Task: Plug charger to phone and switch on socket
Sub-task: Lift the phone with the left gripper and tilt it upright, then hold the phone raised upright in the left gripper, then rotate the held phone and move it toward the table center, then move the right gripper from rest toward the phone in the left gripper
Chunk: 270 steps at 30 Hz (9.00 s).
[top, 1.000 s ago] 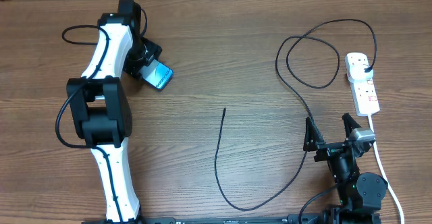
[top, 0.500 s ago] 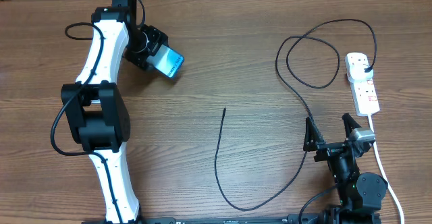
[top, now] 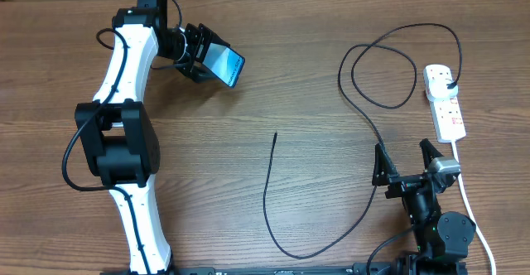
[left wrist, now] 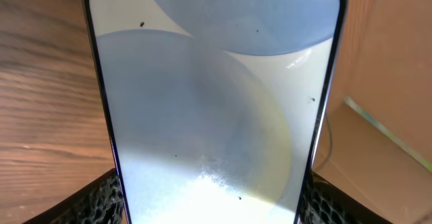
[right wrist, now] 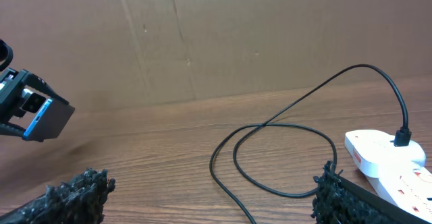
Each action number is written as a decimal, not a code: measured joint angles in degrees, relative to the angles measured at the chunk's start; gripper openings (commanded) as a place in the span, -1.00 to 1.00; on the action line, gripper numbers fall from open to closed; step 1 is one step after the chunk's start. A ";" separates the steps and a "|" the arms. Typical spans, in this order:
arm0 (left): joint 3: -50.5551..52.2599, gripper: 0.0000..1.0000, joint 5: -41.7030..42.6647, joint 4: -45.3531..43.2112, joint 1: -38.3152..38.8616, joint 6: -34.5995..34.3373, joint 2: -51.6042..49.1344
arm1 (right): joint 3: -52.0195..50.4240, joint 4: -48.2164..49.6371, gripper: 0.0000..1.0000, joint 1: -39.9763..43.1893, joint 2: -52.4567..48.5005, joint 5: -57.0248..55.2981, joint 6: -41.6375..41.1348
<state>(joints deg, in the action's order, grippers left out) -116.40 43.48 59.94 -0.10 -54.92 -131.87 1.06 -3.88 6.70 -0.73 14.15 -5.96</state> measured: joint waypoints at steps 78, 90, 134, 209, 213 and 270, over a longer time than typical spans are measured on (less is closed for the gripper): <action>0.00 -0.92 37.16 -0.02 1.14 -5.77 0.00 | 0.00 -0.04 1.00 0.00 0.00 -0.02 0.00; 0.00 -0.91 37.57 -0.02 1.14 -7.78 0.00 | 0.00 -0.02 1.00 0.02 0.00 0.00 -0.02; 0.00 -0.92 37.55 -0.02 1.14 -7.78 0.00 | 0.00 -0.02 1.00 0.00 0.00 -0.02 0.00; 0.00 -0.92 -7.39 14.49 5.01 -1.86 0.00 | 0.00 -0.02 1.00 0.00 0.00 -0.04 0.00; 0.00 -0.91 -7.58 14.88 5.01 -1.86 0.00 | 0.00 0.02 1.00 0.00 0.00 -0.02 -0.02; -0.02 -0.91 -8.02 16.61 7.26 -1.66 0.00 | 49.77 -16.37 1.00 6.03 -75.47 45.27 6.62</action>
<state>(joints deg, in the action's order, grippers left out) -116.42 35.46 76.55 7.16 -56.58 -131.87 50.83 -20.25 12.73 -76.20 59.42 0.67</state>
